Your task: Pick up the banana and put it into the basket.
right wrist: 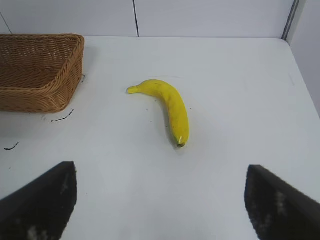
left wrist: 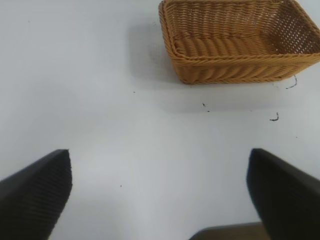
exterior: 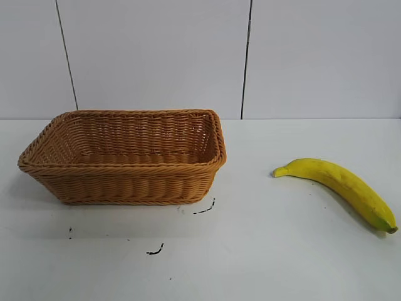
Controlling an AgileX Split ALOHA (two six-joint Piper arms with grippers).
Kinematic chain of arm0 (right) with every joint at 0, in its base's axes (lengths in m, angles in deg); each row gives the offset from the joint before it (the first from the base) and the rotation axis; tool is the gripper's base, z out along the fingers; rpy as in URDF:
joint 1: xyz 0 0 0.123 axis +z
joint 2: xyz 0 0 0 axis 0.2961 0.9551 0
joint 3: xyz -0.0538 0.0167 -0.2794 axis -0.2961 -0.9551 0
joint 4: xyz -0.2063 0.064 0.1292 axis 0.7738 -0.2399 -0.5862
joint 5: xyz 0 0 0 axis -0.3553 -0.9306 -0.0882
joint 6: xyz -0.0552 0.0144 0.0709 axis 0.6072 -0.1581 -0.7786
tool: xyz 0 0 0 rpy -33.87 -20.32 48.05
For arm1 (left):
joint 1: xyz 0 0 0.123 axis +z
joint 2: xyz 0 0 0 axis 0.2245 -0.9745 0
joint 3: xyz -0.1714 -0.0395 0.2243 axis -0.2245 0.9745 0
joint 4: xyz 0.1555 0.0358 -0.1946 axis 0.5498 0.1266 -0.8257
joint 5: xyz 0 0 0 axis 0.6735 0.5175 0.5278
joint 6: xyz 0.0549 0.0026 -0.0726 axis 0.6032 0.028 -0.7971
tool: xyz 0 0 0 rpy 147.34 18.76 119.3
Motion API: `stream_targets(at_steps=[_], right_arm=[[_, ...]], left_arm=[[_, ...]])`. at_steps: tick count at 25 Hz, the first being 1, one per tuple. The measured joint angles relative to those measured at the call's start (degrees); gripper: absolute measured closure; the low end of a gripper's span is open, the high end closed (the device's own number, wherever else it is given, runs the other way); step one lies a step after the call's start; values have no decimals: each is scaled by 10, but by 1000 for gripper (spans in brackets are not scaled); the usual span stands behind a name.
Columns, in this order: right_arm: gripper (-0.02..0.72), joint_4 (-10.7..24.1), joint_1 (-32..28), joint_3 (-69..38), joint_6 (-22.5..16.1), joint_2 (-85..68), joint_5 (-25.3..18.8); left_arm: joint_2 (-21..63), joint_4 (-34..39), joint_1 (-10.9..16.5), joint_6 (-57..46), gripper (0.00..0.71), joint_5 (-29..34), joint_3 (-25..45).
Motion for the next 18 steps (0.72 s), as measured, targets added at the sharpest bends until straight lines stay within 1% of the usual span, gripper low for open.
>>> stream_targets(at_steps=[12, 14, 18], right_arm=[[66, 0, 0, 1, 0, 2, -1], [66, 0, 0, 12, 0, 25, -4], [66, 0, 0, 59, 6, 136, -4]], left_arm=[[0, 0, 0, 0, 20, 0, 0], [0, 0, 0, 0, 20, 0, 0], [0, 0, 0, 0, 20, 0, 0]])
